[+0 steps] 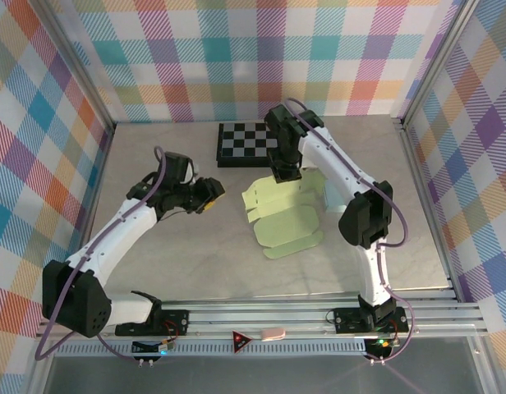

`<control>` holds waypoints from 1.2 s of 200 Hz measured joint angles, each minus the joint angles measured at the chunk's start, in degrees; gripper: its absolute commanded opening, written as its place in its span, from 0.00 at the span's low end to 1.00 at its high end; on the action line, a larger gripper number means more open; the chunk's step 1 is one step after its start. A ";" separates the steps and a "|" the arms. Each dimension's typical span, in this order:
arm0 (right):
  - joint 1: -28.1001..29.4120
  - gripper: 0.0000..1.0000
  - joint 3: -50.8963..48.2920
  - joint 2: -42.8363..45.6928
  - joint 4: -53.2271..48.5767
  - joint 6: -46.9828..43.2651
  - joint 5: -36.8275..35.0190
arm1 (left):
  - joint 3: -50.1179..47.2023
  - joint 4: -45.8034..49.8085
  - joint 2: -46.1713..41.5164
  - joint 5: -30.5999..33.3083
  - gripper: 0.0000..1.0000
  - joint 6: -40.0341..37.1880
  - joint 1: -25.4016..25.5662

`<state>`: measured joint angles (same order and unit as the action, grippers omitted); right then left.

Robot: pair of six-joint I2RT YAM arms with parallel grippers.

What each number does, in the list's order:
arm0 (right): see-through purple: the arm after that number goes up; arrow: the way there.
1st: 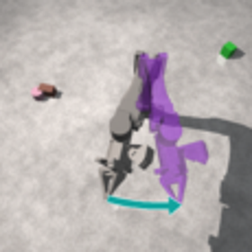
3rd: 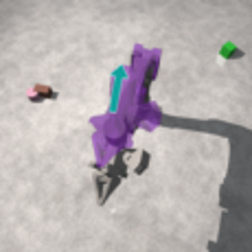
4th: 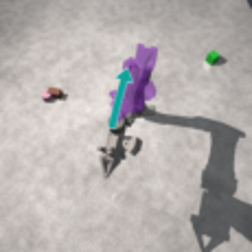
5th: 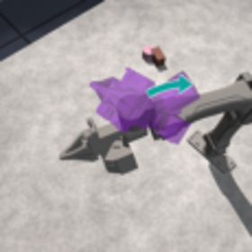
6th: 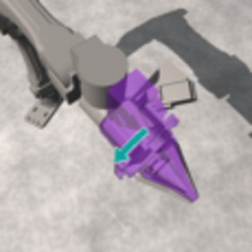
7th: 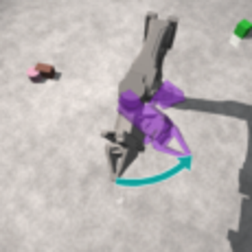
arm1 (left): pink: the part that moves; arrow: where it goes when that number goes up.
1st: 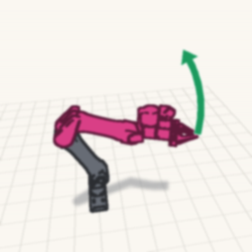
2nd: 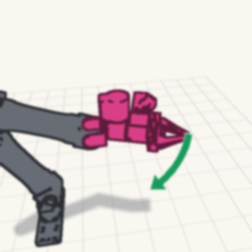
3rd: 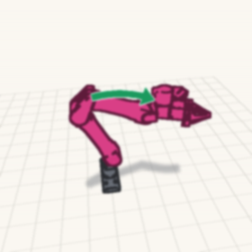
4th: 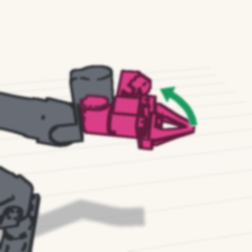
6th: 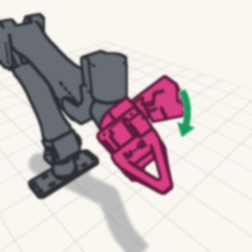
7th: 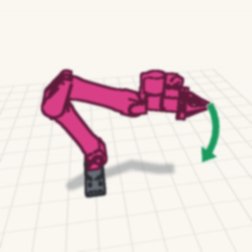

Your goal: Fold the paper box

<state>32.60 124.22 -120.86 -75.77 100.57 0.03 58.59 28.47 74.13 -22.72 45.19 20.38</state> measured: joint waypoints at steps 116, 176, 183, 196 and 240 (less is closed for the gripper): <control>-7.34 0.00 -11.41 10.84 9.86 9.20 9.01 | -19.10 -54.88 22.95 -7.85 0.34 24.65 0.22; -9.40 0.00 -13.33 10.84 11.96 11.15 11.02 | -20.22 -72.30 27.08 -8.31 0.35 32.22 2.29; -9.46 0.00 -13.60 10.84 12.44 11.41 11.21 | -20.22 -73.46 27.17 -8.33 0.35 32.70 2.82; -9.73 0.00 -13.86 10.84 13.29 11.76 11.61 | -20.22 -74.75 27.34 -8.37 0.34 33.48 3.76; -10.40 0.00 -14.01 10.84 14.95 12.79 12.09 | -20.50 -77.85 27.87 -8.26 0.35 35.06 5.49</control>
<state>22.20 110.21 -110.02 -60.82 113.36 12.12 38.09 -49.39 102.00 -30.98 80.25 25.87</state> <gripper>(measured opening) 0.054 0.341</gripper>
